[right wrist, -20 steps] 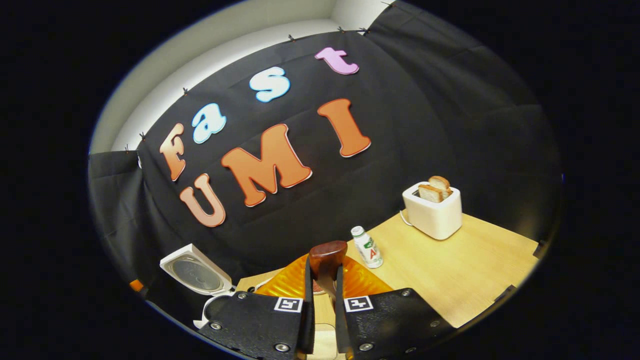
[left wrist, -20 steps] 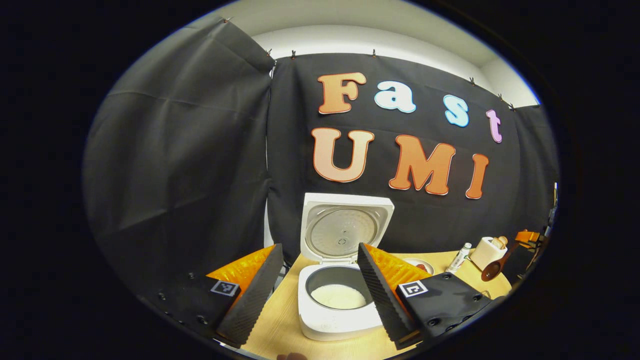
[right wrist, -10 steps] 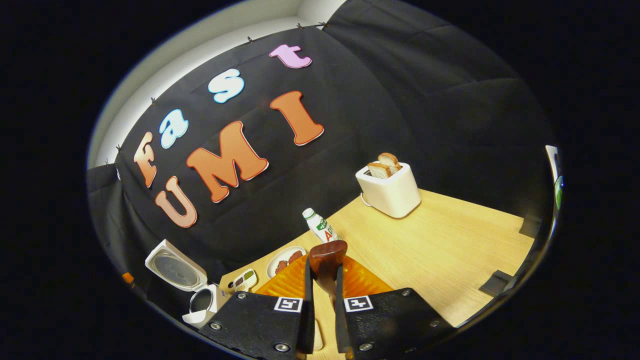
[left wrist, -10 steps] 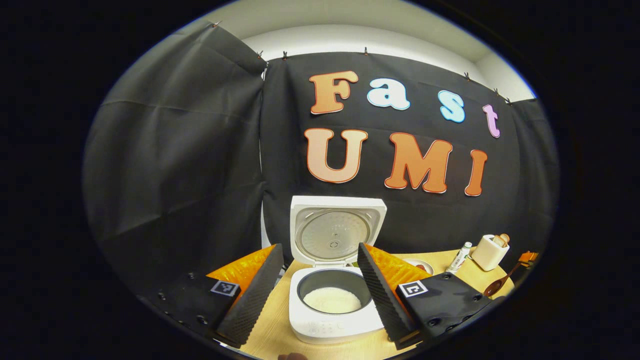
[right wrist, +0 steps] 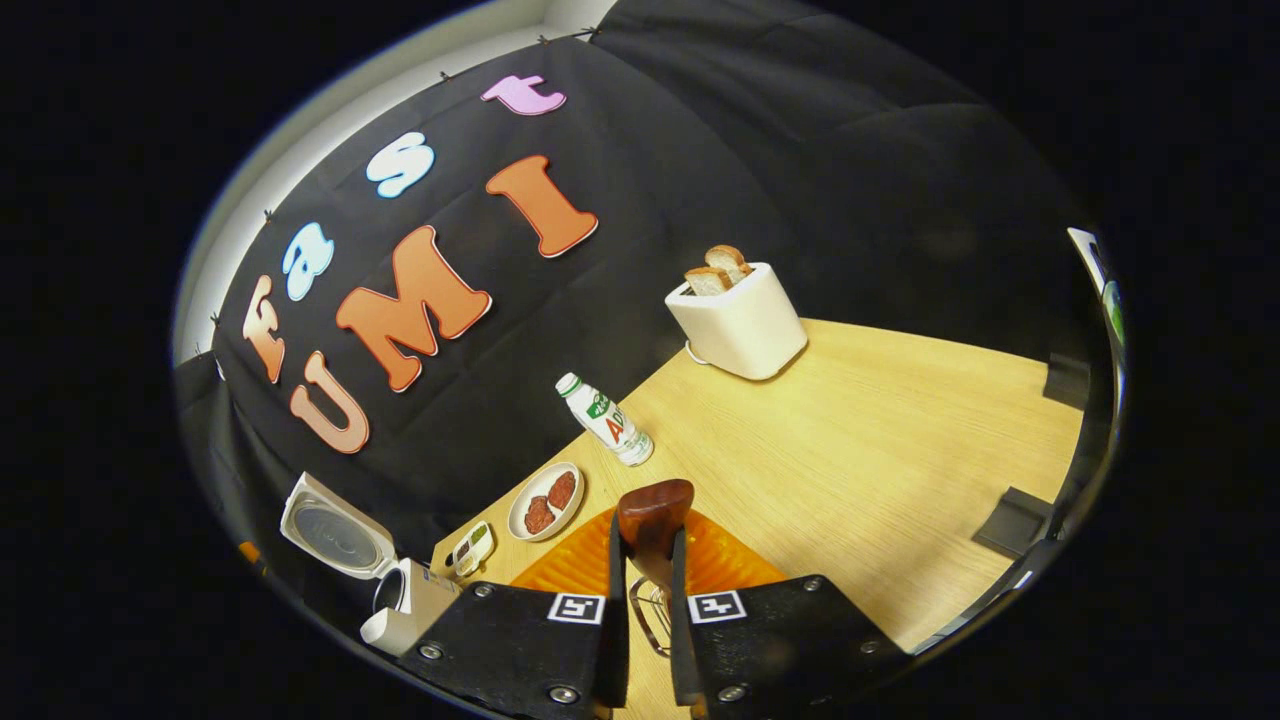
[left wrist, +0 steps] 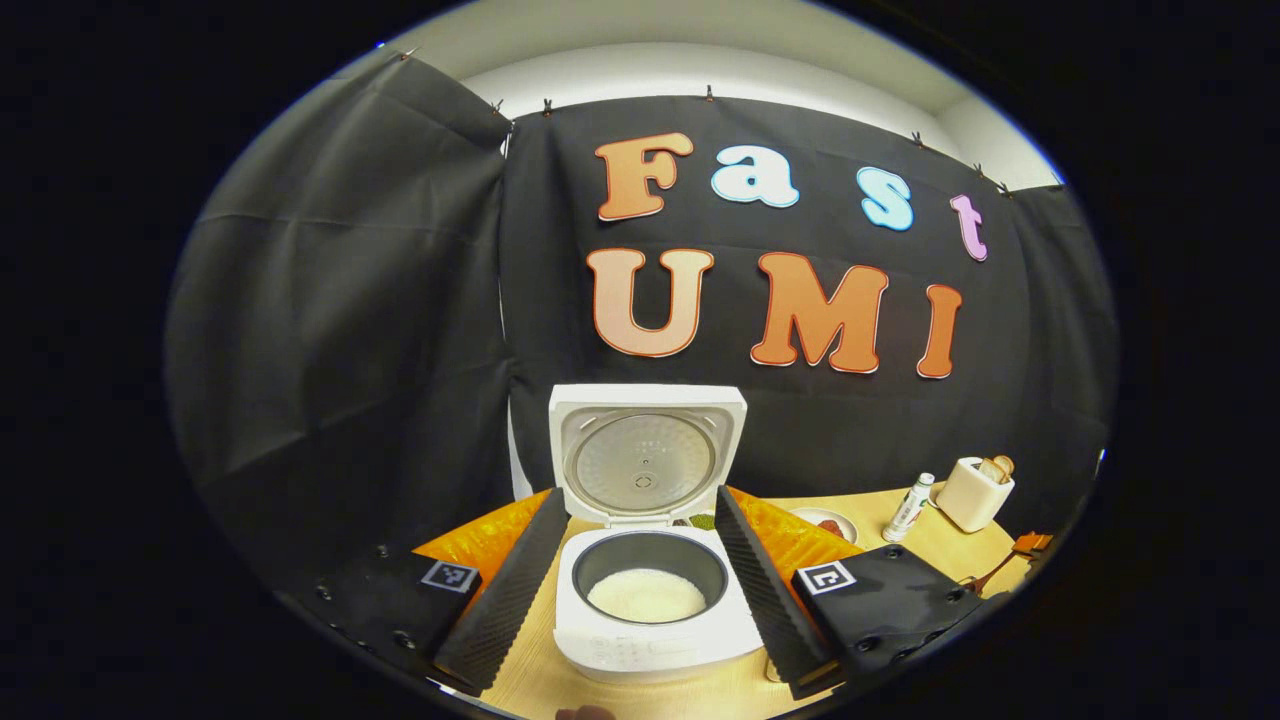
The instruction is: Close the left gripper, press the button to open the rice cooker; take a wooden spoon from the chopstick holder with the right hand, scoop a spoonful of rice and pour it into the rice cooker, then put the wooden spoon back into the chopstick holder.
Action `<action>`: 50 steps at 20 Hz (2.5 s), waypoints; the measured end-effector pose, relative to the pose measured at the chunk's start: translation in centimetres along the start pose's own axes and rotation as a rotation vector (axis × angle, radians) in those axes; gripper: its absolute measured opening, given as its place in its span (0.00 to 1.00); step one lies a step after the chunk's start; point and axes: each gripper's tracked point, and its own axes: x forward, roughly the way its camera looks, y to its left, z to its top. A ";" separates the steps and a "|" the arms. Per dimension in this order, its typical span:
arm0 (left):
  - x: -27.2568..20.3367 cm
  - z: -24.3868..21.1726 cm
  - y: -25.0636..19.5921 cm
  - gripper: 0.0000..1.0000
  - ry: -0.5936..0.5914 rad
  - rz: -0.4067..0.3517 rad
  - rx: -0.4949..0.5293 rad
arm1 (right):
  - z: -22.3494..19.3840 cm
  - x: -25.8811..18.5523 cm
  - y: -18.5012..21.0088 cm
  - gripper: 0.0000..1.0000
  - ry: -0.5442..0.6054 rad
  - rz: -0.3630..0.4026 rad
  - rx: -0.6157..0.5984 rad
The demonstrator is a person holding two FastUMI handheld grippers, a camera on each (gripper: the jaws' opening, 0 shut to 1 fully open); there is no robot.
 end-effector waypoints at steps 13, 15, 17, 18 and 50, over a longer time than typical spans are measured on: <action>-1.1 0.8 -0.9 1.00 -0.008 -0.005 -0.004 | 0.9 0.6 -4.6 0.60 0.046 -0.113 0.001; -1.2 1.0 -1.0 1.00 -0.011 -0.009 -0.002 | 2.2 0.5 -5.1 0.84 0.027 -0.133 -0.003; -1.2 1.5 -0.9 1.00 -0.008 -0.005 0.002 | 4.0 -0.4 -4.0 0.95 -0.011 -0.114 -0.003; -1.1 1.7 -0.8 1.00 -0.005 -0.004 0.002 | 4.7 -1.0 -3.3 0.95 -0.027 -0.105 -0.008; 28.5 8.4 -3.2 1.00 0.299 0.002 0.100 | 11.4 -4.9 5.1 0.94 -0.155 -0.012 -0.100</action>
